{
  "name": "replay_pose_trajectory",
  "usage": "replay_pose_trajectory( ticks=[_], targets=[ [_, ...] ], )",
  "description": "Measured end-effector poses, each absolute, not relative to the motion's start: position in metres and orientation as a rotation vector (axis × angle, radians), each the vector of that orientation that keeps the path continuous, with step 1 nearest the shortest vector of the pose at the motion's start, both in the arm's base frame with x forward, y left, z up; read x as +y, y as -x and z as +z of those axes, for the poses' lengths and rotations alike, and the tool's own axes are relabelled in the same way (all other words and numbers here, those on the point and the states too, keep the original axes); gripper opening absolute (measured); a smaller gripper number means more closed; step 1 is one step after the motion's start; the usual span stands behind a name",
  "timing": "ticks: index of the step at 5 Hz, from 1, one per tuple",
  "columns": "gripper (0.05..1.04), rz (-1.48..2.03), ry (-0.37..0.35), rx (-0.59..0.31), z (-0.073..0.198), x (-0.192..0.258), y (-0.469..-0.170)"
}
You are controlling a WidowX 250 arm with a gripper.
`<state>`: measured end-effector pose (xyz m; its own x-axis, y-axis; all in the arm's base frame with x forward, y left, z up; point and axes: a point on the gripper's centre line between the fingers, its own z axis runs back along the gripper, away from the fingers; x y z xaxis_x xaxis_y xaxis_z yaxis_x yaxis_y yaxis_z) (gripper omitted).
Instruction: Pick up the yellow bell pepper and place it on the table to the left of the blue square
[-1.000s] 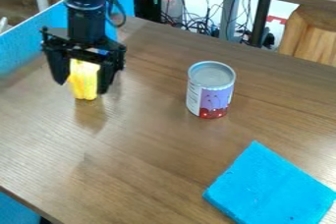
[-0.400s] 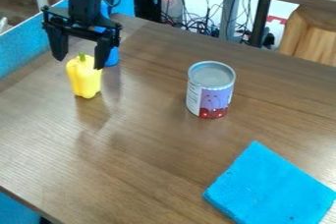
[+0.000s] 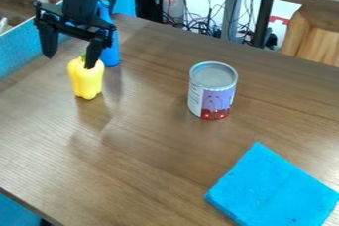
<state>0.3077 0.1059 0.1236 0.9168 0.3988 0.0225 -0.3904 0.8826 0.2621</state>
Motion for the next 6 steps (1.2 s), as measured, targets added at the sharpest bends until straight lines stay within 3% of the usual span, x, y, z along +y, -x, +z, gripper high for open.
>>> replay_pose_trajectory(
  ticks=[1, 3, 4, 5, 6],
  targets=[
    [0.940, 0.399, -0.256, 0.044, 0.116, 0.106, -0.315],
    [0.343, 0.434, -0.224, 0.042, 0.112, 0.112, -0.317],
    [0.180, 0.422, -0.185, 0.054, 0.113, 0.109, -0.316],
    [0.115, 0.425, -0.126, 0.042, 0.131, 0.106, -0.310],
    [0.105, 0.423, -0.091, -0.027, 0.166, 0.095, -0.305]
  ],
)
